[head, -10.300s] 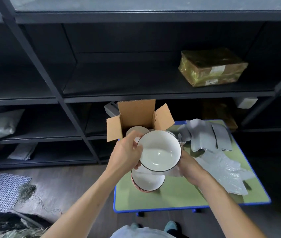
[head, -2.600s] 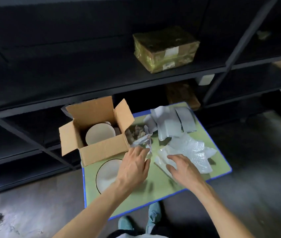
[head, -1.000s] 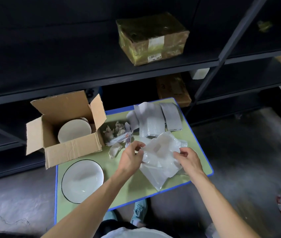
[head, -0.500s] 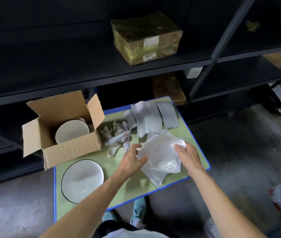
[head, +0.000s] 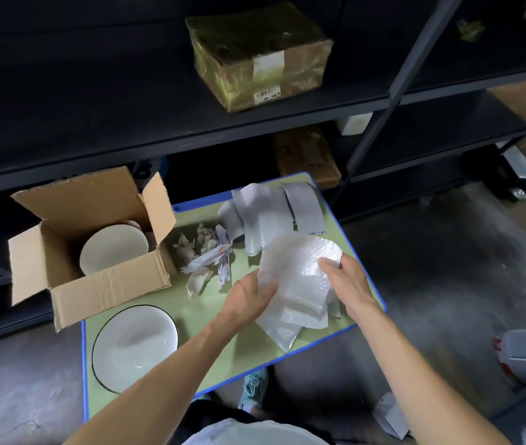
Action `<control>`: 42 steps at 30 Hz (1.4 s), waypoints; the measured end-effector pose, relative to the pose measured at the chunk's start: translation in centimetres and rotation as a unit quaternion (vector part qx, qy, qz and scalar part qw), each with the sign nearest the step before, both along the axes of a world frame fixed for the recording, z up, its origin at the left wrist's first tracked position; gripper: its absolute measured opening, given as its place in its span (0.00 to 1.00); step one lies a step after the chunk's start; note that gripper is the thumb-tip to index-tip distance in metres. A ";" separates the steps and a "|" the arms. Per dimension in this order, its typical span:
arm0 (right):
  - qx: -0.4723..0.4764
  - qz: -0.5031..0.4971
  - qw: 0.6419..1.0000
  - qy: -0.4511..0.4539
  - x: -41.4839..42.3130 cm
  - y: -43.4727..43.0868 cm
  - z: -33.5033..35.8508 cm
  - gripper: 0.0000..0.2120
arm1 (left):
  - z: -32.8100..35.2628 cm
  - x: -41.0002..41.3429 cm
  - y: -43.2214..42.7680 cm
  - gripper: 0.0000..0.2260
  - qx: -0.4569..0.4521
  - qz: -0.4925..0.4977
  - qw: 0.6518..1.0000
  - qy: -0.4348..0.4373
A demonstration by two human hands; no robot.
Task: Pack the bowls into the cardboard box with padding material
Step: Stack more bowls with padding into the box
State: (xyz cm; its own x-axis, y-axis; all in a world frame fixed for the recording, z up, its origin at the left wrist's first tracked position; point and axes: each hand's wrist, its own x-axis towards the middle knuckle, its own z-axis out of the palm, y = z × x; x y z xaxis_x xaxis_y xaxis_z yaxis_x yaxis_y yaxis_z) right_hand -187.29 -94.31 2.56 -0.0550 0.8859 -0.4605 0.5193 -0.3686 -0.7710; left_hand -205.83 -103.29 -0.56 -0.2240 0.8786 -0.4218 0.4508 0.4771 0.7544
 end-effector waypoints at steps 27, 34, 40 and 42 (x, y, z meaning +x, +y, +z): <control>-0.124 0.168 0.969 0.132 -9.5 -6.3 0.2 0.10 | 4.0 -11.1 -15.4 0.06 0.090 0.206 0.954 0.198; -0.110 0.179 0.971 0.111 -10.5 -8.7 0.8 0.17 | 2.6 -13.7 -18.6 0.13 0.069 0.178 0.930 0.315; -0.095 0.167 0.975 0.113 -10.6 -10.6 1.5 0.18 | 2.9 -14.0 -19.2 0.14 0.031 0.145 0.928 0.342; -0.097 0.165 0.975 0.115 -10.5 -11.2 1.7 0.15 | 2.5 -14.4 -19.4 0.13 -0.011 0.136 0.928 0.346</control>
